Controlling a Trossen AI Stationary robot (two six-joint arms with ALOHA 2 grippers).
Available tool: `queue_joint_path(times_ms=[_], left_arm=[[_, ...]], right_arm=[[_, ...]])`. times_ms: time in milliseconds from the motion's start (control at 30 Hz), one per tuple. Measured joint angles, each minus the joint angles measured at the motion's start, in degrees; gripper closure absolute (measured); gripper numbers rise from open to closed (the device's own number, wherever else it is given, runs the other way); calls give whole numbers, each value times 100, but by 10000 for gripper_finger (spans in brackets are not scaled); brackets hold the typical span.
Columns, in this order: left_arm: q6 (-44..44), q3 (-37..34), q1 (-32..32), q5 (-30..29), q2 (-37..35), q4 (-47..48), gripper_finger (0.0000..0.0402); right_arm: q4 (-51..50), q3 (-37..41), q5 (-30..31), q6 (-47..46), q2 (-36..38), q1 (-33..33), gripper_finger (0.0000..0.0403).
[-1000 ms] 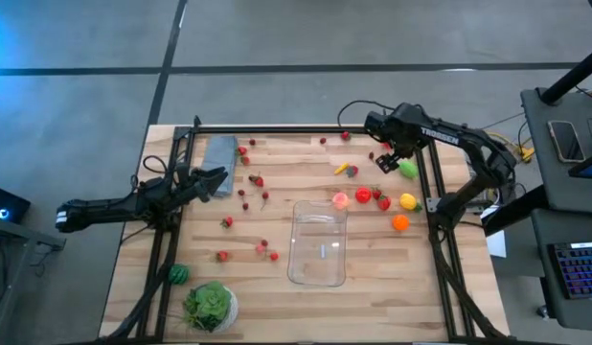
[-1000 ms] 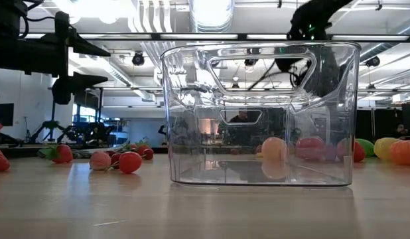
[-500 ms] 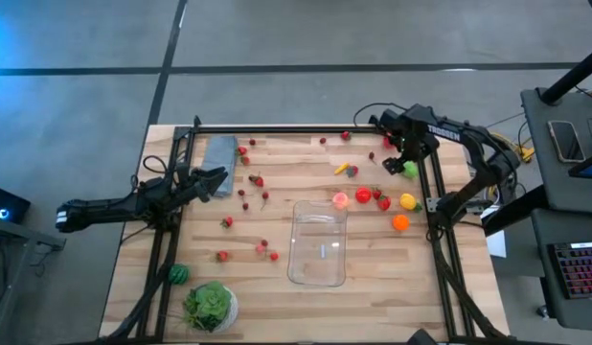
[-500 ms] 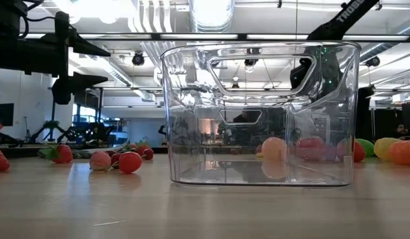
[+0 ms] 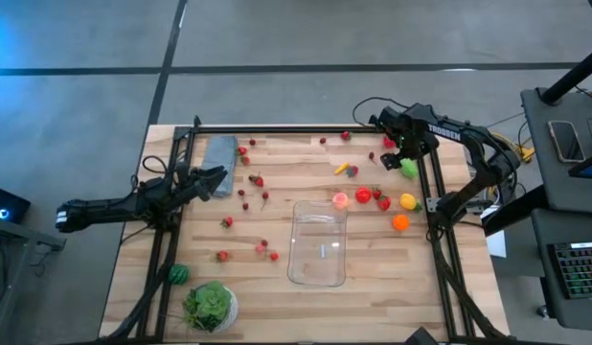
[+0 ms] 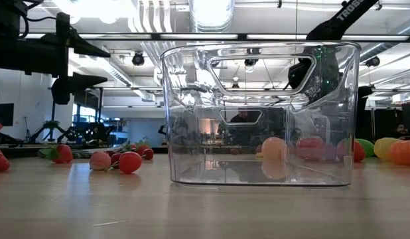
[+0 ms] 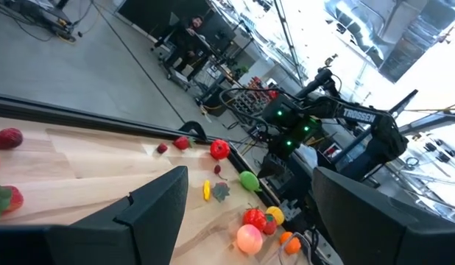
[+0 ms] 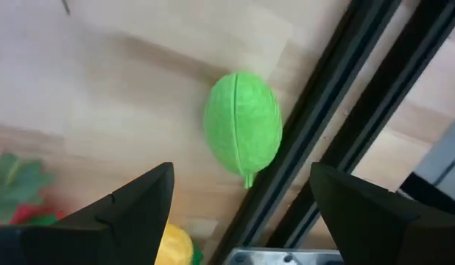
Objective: Pick and placing Produce into tupperware
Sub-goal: Put the cabbage into the transparent bin
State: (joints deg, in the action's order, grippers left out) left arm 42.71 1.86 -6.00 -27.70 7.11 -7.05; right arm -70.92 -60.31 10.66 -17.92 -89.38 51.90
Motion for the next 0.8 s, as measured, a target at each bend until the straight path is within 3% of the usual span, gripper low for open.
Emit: queue_joint_path(times_ms=[300,567,800], left_arm=[[-3,-1,2,-77,0,0,125],[30,-1,2,-71,0,0,125],[41,-1,2,-34,0,-2,125]], right_arm=[[257,237,-187,-601,-109,26,92],[616,248,226,-1513,-354,-12,92],[521,246,484,-1674,-668,-95,111]])
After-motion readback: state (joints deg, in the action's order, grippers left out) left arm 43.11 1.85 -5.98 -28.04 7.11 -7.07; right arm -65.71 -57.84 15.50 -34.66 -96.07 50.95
